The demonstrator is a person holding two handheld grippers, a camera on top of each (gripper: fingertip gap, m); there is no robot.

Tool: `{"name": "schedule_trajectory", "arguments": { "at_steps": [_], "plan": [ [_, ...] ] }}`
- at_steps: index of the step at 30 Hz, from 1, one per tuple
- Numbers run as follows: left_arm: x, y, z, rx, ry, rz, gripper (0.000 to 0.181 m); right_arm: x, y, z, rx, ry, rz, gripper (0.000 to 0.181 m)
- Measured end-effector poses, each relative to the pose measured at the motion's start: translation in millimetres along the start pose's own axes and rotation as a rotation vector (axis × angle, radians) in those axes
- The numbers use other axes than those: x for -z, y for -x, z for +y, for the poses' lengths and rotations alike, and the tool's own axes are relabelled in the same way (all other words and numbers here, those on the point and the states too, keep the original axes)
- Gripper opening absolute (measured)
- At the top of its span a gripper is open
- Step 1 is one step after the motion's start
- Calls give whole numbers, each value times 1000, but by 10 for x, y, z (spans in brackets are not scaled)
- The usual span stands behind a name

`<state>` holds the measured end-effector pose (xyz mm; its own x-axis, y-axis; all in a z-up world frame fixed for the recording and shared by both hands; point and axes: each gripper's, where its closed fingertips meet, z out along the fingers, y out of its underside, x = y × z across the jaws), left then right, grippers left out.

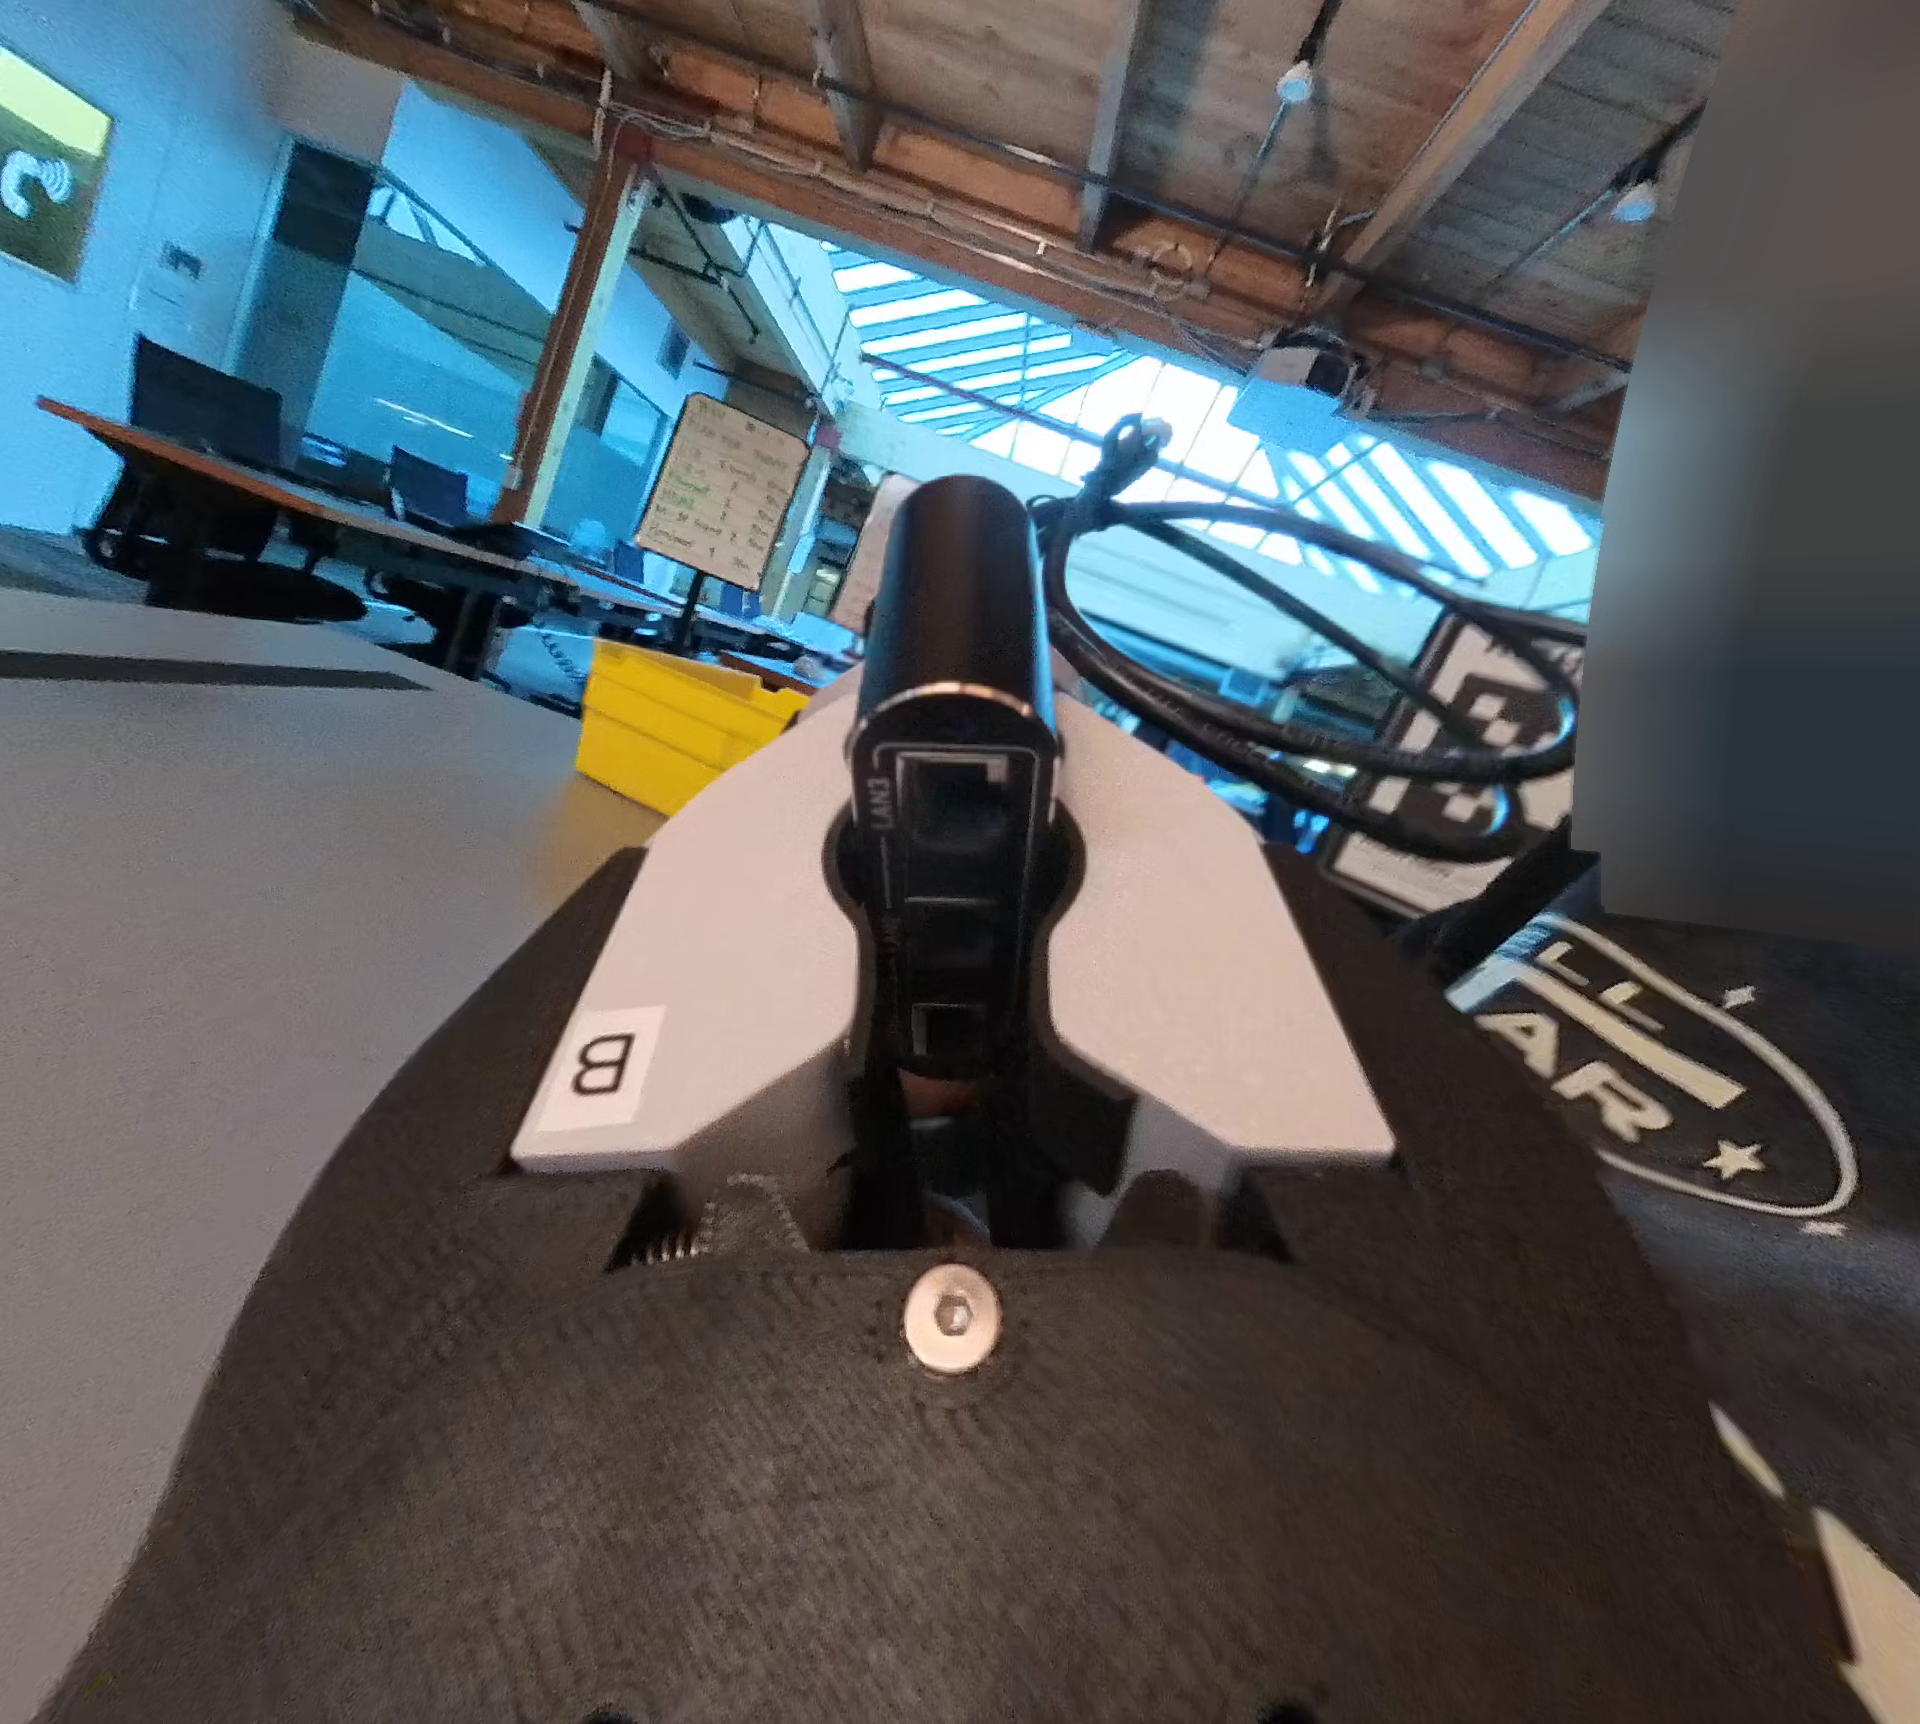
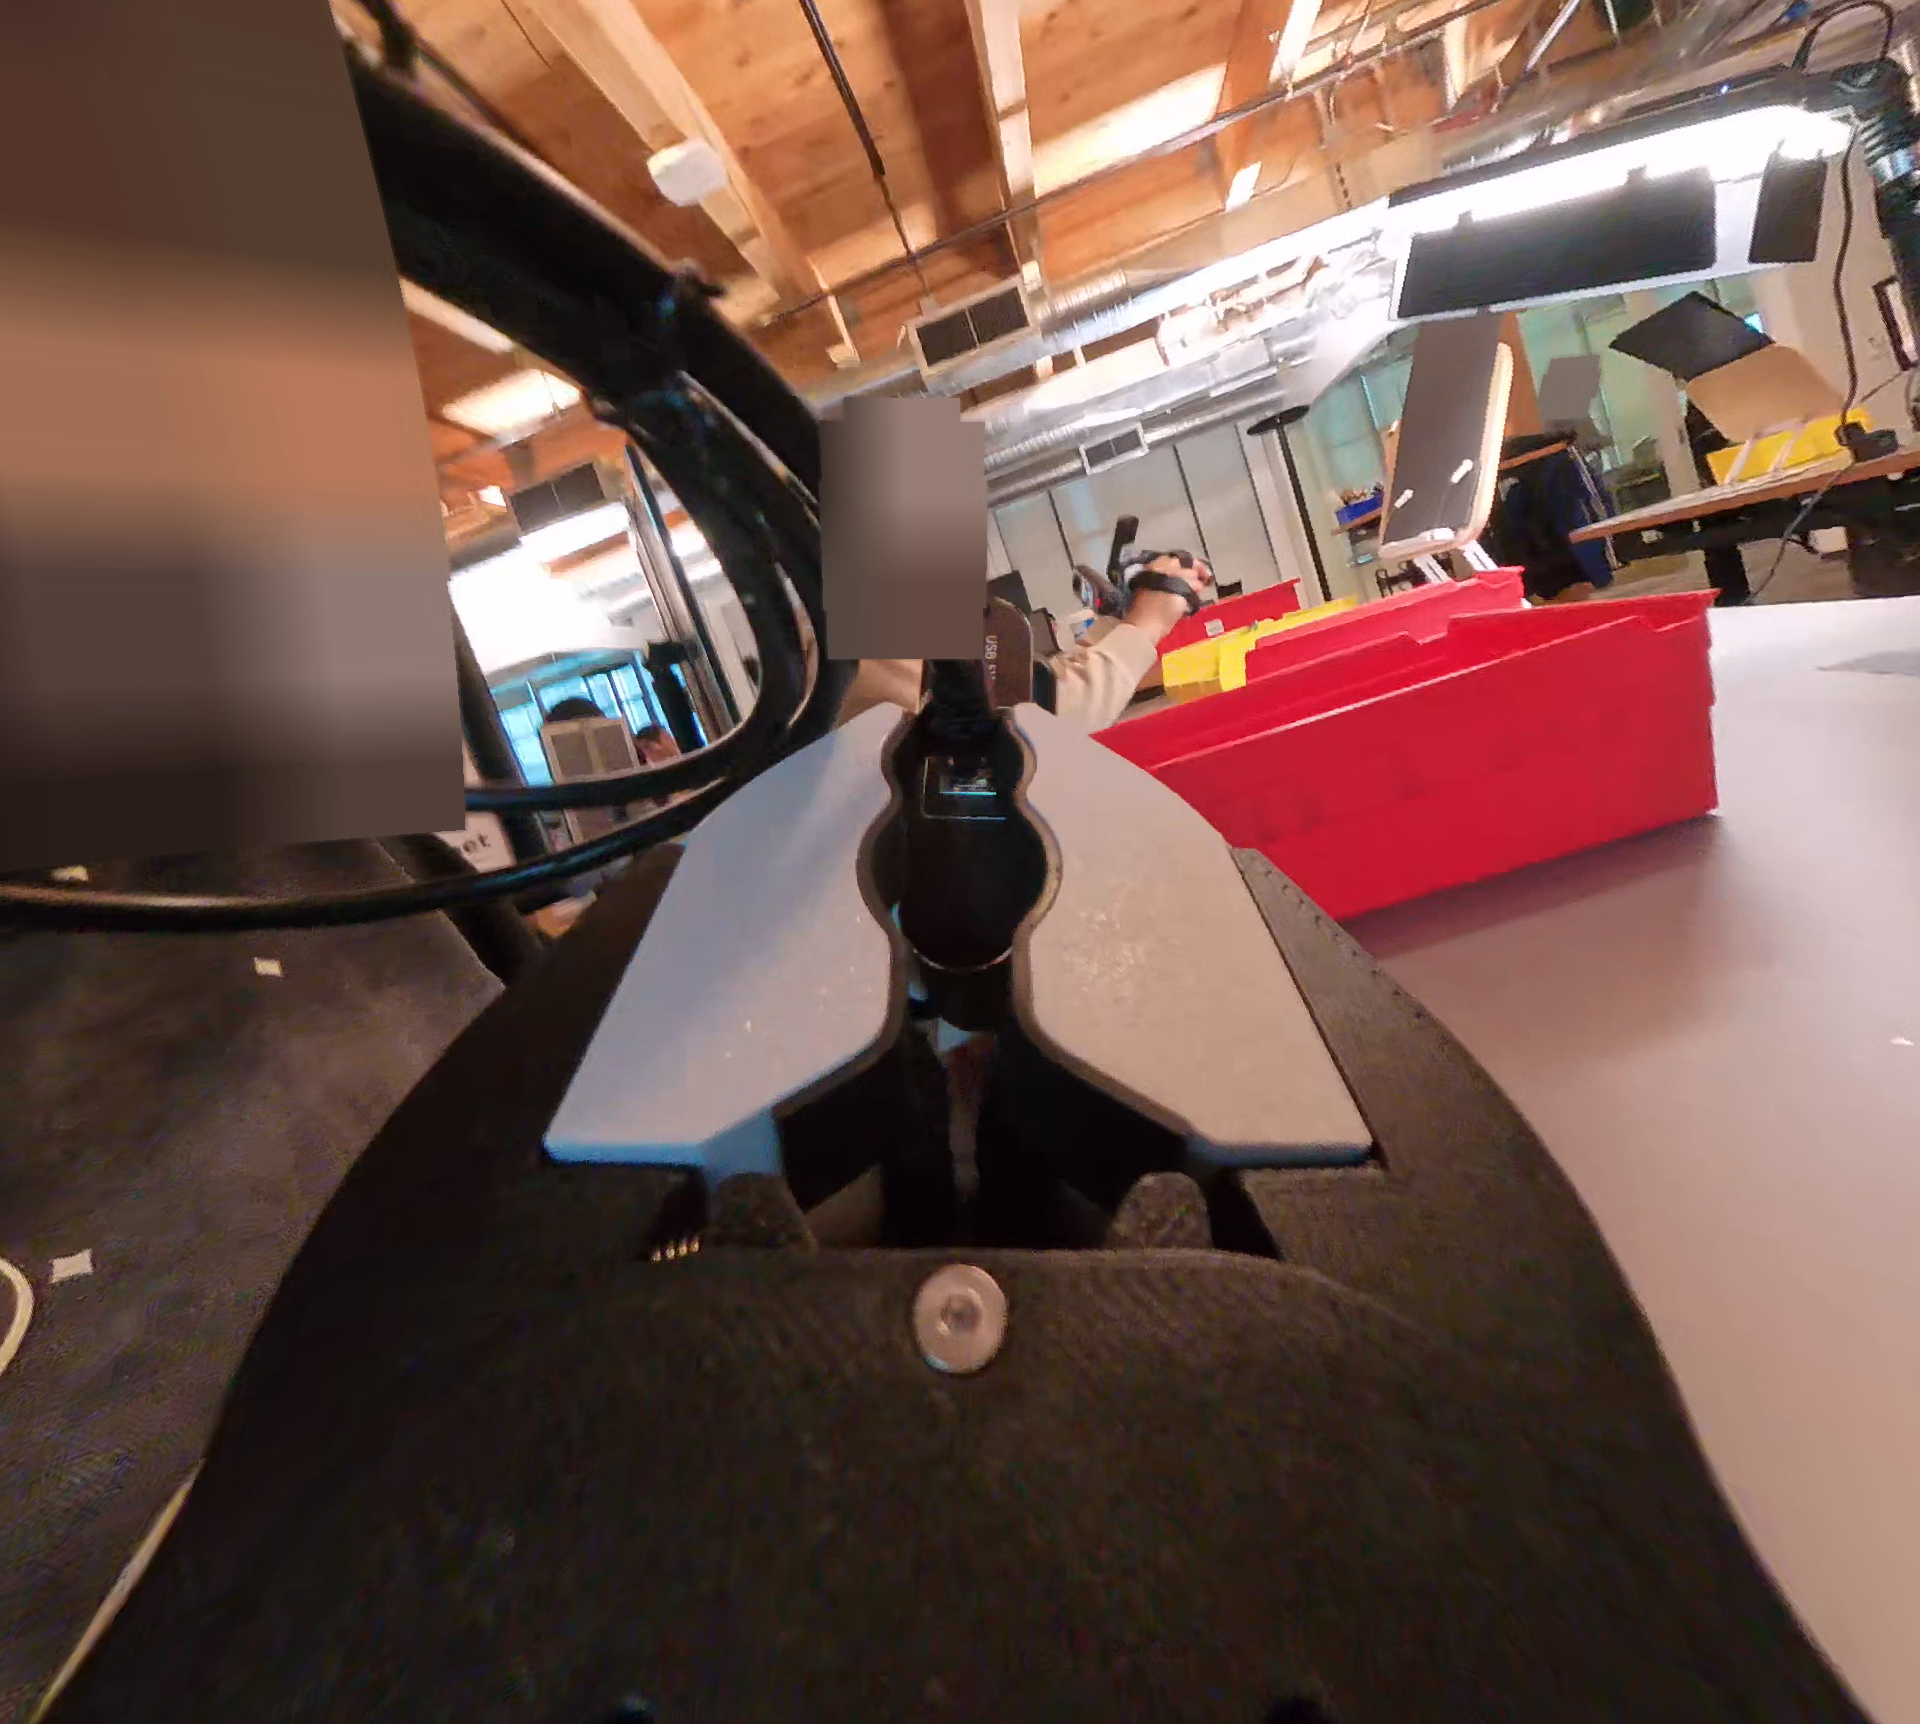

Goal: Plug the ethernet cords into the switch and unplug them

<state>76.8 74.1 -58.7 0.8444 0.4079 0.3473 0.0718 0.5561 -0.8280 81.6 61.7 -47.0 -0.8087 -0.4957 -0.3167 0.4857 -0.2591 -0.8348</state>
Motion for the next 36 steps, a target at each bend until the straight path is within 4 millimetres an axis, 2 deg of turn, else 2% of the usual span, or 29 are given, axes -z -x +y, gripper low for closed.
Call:
{"name": "schedule_trajectory", "arguments": {
  "at_steps": [5, 8, 15, 18, 23, 28, 36],
  "plan": [
    [18, -53, 19, -125, 33, -4, 26, 72, 36, 42, 214, 189, 22, 21],
    [5, -89, 80, -163, 72, 10, 26, 135, 93, 60, 336, 284, -3, 17],
    [-19, -118, 195, -289, 142, -6, 26, 173, 149, 96, 372, 326, -41, 14],
    [-18, -52, 253, -383, 195, -71, 26, 185, 106, 104, 494, 363, 7, 14],
    [1, 20, 237, -495, 208, -156, 26, 189, 37, 101, 683, 399, 85, 14],
    [-2, 27, 223, -490, 204, -155, 26, 171, 38, 69, 771, 351, 127, 16],
    [-6, -43, 175, -393, 165, -84, 27, 107, 106, 26, 755, 297, 154, 16]
  ]
}}
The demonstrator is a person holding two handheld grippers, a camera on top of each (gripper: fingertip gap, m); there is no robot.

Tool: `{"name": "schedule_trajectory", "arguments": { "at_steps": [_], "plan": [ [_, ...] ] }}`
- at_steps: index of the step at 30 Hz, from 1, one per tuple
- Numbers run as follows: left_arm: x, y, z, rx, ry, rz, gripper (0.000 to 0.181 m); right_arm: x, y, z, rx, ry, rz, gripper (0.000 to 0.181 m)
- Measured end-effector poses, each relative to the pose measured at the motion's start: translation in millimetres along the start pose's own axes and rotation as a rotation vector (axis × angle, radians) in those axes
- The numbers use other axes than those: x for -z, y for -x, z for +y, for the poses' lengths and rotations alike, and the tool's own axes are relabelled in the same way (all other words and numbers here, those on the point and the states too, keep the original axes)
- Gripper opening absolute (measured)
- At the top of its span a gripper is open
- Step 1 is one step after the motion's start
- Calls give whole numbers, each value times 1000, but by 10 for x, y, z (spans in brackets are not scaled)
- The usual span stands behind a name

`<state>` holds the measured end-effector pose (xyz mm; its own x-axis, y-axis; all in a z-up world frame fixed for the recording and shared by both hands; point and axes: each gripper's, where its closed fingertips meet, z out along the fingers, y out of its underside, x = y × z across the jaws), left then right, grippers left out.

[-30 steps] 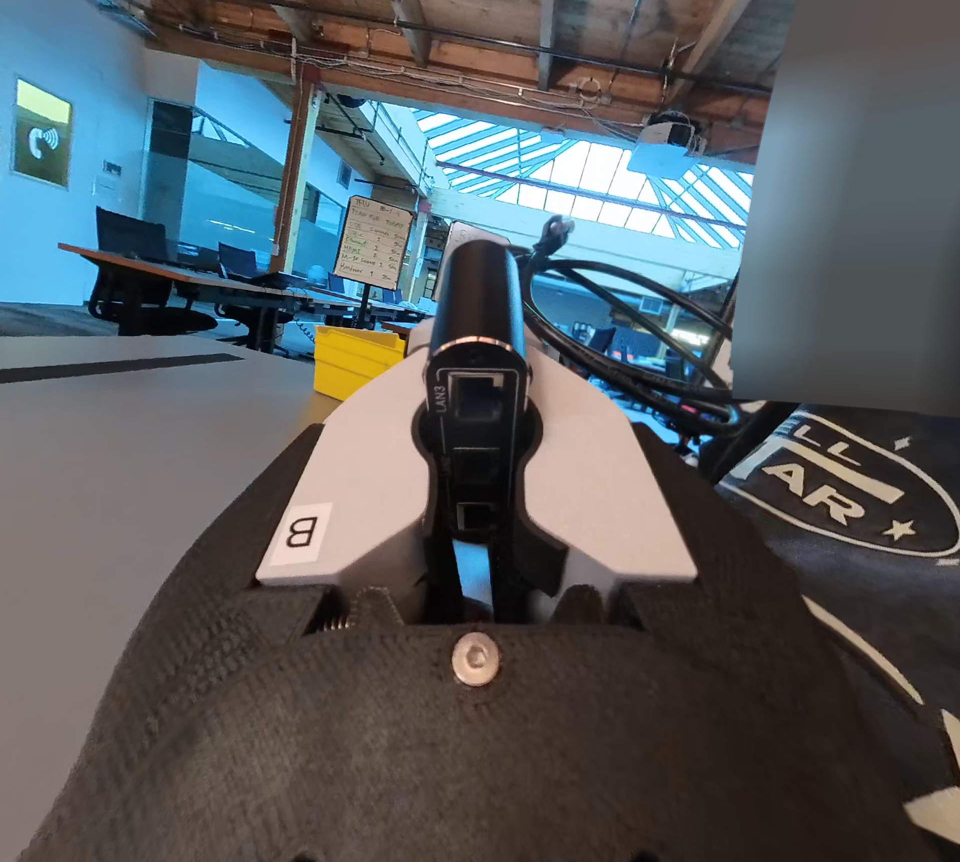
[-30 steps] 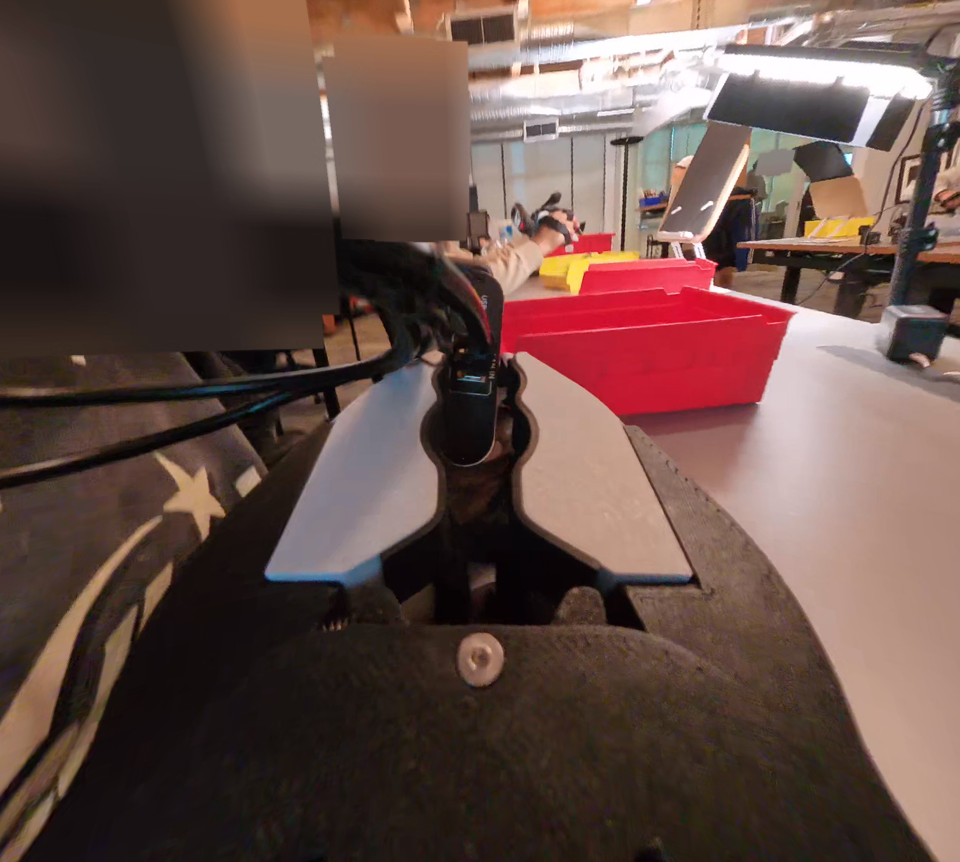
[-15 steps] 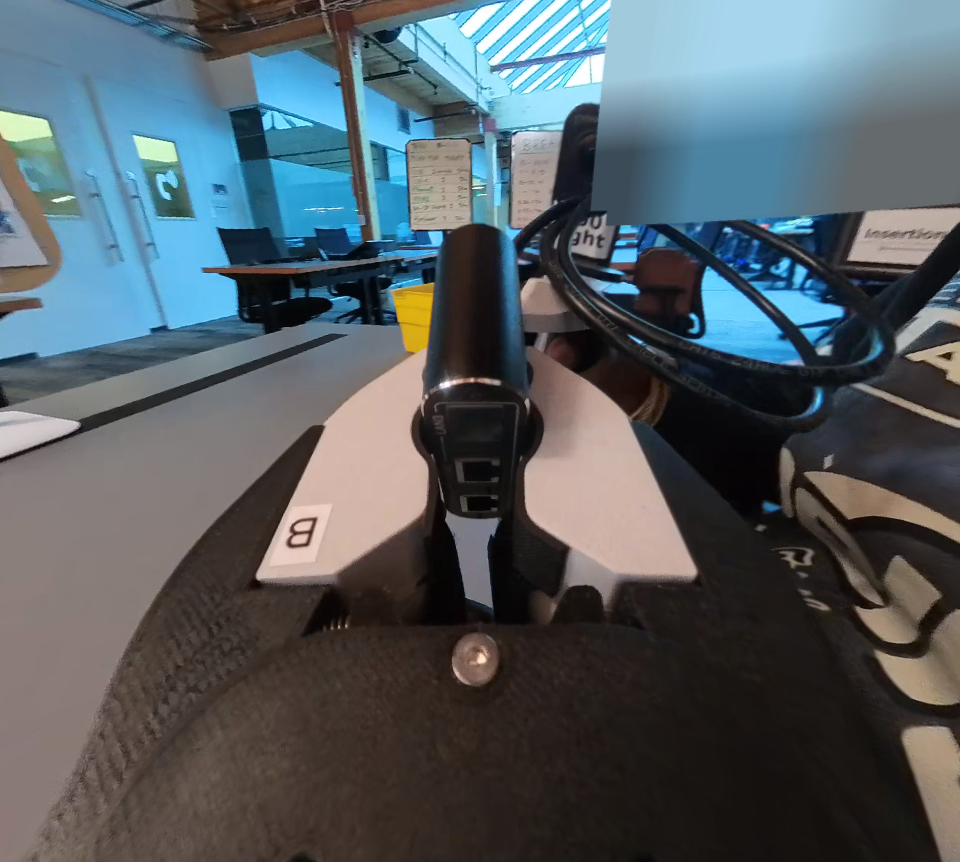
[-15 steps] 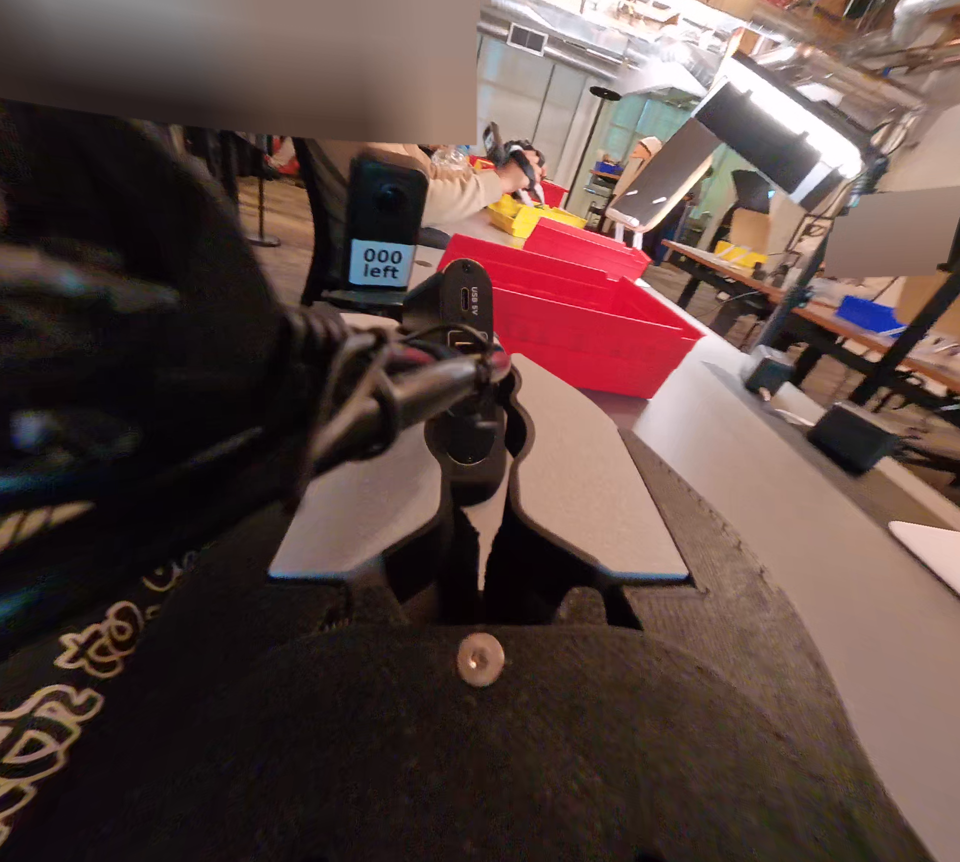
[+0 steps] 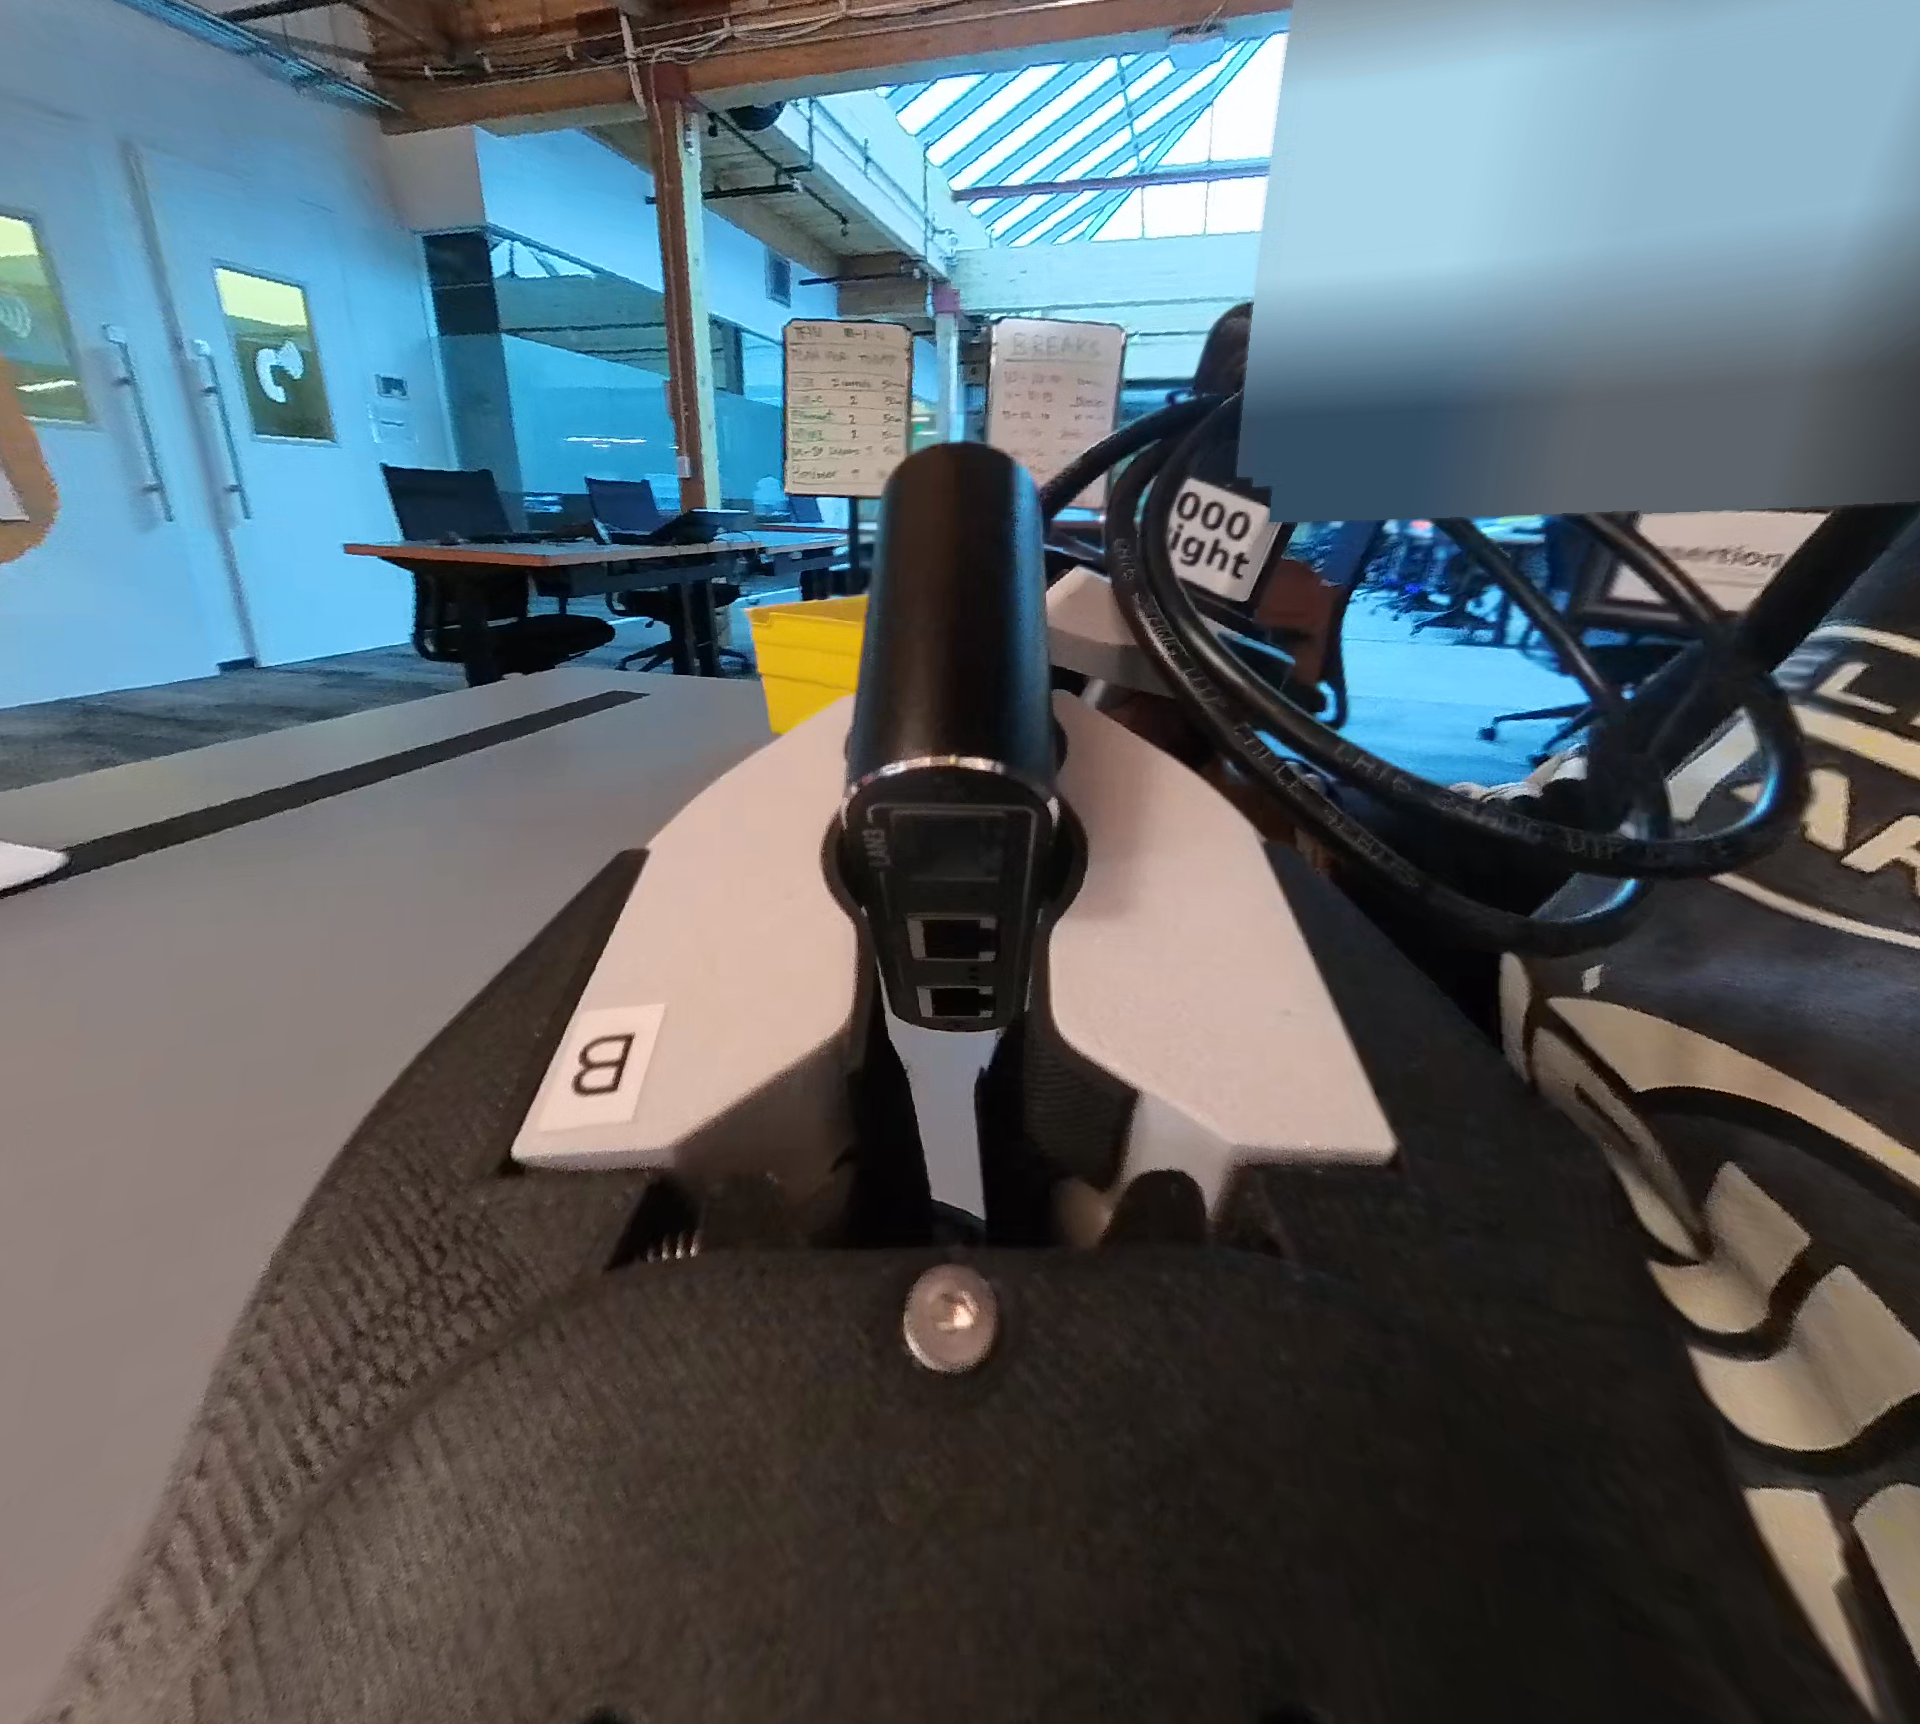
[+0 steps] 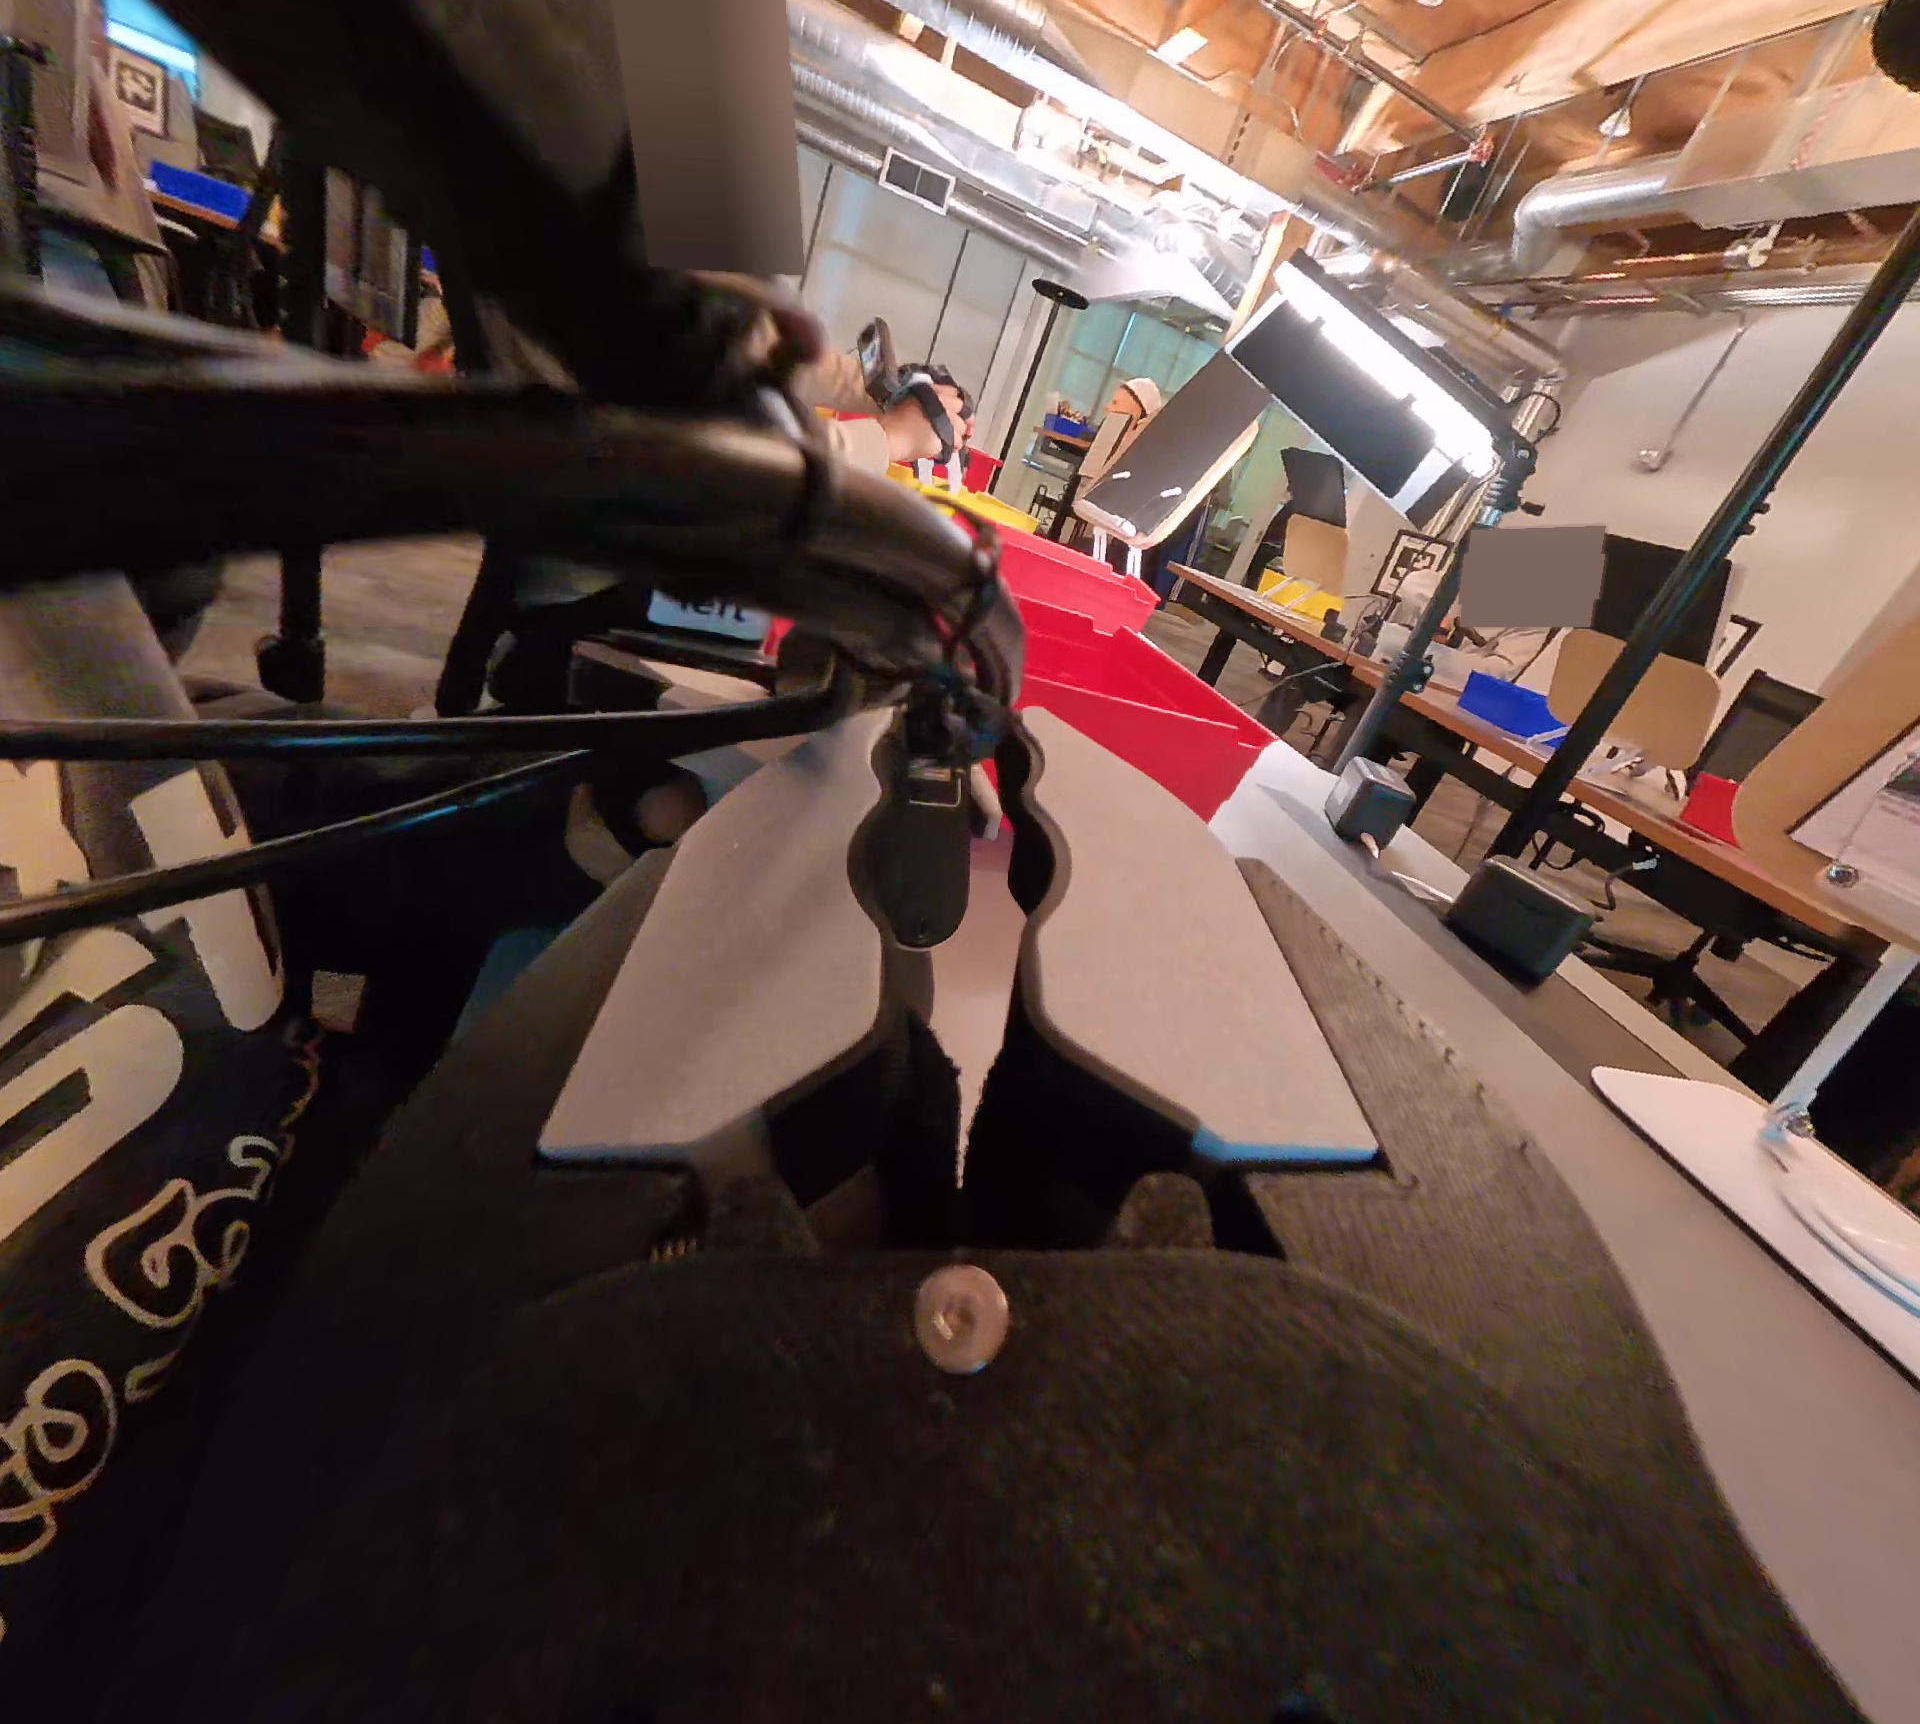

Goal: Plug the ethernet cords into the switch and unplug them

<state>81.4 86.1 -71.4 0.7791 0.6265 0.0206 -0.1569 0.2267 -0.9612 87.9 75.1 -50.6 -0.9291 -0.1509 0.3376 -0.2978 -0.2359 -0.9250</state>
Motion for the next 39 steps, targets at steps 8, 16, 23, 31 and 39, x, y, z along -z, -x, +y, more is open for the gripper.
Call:
{"name": "schedule_trajectory", "arguments": {
  "at_steps": [8, 16, 23, 31, 39],
  "plan": [
    [45, -52, 14, 61, 8, 68, 26, 1219, -1276, -554, 51, 81, 473, 12],
    [59, -12, -21, 98, -17, 61, 26, 3649, -1790, -1067, 420, 828, 1464, 13],
    [73, 12, -48, 114, -37, 54, 26, 4987, -1455, -849, 311, 1568, 1754, 13],
    [74, 24, -45, 121, -36, 51, 26, 5288, -1400, 333, -166, 1892, 1483, 15],
    [84, 52, -57, 140, -46, 42, 26, 4929, -1589, 352, -206, 1493, 1424, 50]
  ]
}}
